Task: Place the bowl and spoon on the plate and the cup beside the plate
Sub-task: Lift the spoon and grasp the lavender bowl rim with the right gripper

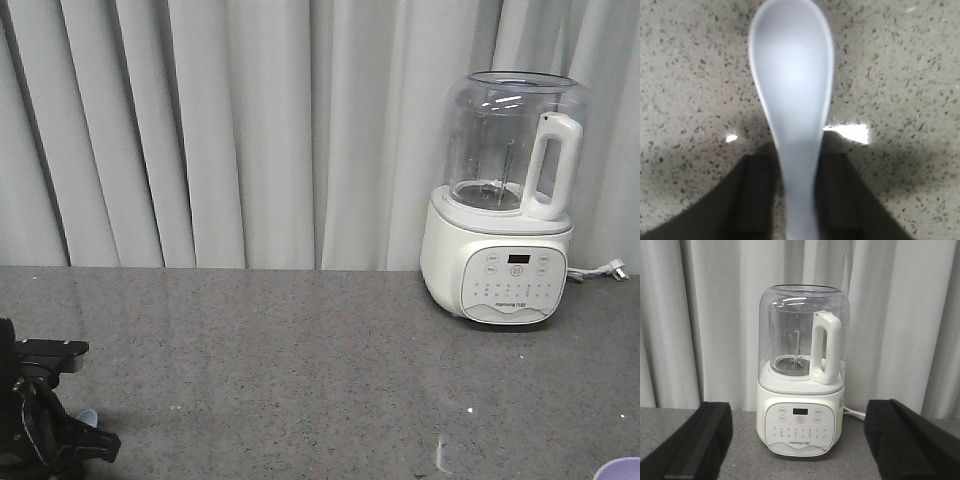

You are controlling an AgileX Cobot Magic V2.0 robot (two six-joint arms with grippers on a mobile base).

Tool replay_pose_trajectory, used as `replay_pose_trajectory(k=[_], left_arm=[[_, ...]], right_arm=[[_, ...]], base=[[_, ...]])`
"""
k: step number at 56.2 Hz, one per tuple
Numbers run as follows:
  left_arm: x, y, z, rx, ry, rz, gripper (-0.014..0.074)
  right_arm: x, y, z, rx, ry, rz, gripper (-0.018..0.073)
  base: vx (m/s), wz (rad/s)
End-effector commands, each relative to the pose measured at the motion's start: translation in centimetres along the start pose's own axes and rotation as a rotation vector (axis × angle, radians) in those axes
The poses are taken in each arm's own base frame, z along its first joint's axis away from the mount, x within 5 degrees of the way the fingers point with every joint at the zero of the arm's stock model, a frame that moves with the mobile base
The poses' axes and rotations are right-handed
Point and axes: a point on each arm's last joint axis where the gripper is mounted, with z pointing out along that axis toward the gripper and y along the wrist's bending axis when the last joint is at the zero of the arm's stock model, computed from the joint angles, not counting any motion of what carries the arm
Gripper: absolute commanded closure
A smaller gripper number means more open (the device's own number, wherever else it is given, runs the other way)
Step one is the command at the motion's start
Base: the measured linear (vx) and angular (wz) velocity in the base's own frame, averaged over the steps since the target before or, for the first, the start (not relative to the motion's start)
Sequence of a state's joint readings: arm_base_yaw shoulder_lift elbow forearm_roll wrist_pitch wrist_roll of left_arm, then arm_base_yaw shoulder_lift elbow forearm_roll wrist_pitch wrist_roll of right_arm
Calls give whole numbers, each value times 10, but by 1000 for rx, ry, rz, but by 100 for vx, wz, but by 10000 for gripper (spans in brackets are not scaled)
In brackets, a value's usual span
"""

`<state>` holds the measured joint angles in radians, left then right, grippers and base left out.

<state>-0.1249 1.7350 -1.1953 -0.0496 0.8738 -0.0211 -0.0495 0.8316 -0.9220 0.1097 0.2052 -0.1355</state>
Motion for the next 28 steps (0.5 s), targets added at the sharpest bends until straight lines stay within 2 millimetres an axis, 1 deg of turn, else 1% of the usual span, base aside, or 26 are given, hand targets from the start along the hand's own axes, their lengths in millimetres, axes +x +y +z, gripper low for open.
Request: replay_pose_trajectory(k=[1,4,8,12,16,21,28], left_arm=[[-5,-3,-20,13,-59,9,500],[-5,-4,-23,16,-65,33,605],[-4,-7,-31,22,-93,56,605],[-5,-10,-46,39,-157,65,604],[-3,-13,-66,51,-238,80,604],[2,-16,-98,83,-351,84,604],[17,-20,-142,127,-493,95,603]], right_arm=[[-19,-2,-4,19,-113,-18,-24],[-19,-2,-4,19,-113,-18,-24],[-18,-2,-4,18,-101,-18,-24],[-16,-2,-5,14,-79,-18,-24],[-13,-1,-5,7,-34,-17,-24],[-11,0,-7,-6,51,0,-24],[-7,-2,-11,10,199,29,-24]], base=[[0,0],[0,0],[0,0],[0,0],[0,0],[0,0],[0,0]])
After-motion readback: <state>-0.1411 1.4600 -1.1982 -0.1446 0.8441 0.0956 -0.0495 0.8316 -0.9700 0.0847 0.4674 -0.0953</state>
